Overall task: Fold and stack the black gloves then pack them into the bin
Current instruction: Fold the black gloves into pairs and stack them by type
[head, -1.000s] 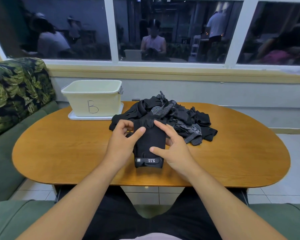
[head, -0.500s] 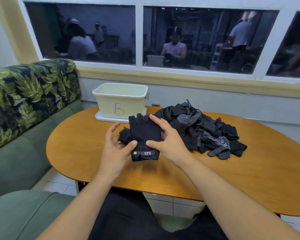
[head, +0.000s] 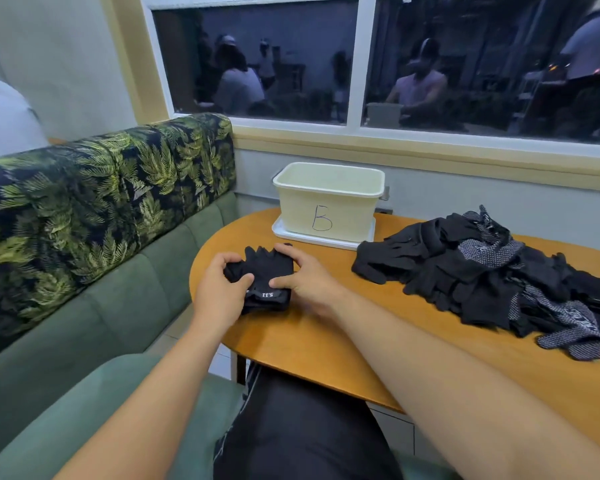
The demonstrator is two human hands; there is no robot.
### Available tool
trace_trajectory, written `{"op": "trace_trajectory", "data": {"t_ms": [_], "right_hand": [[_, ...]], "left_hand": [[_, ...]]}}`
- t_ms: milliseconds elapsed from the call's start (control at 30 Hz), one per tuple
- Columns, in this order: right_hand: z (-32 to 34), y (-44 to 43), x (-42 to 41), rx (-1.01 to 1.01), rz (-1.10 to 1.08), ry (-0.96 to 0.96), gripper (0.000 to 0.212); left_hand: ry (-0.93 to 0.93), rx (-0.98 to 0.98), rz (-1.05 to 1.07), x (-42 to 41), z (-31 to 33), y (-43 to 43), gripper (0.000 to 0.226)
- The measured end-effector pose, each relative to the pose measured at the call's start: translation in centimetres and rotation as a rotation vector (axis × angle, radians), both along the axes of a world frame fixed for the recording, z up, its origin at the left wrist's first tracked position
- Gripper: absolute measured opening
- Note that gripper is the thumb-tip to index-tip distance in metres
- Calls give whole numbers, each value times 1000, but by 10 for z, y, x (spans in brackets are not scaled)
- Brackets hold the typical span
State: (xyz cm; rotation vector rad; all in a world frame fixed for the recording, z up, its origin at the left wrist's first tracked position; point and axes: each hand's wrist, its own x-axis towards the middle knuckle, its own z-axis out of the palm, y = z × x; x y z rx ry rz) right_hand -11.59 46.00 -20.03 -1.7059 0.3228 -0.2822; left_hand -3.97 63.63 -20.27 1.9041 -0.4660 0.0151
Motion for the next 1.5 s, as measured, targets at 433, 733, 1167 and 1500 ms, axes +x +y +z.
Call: {"op": "trace_trajectory", "data": {"t_ms": [433,733,1167,1500], "right_hand": [[-37,-30,-32,-816,-172,173,47],[-42,-32,-41,-1076,-126,239,48],[-48,-37,-40,-1037,-123,215,49],[-44,-36,-41,-1005,-115,217,48]], "left_hand": [[-281,679,-239,-4,14,-44,48],[-218,957,-268,22,-29,-45,66],[-189,1003,-199,112,-19,-69,65],[-329,1072,-157,117,-16,-72,68]]}}
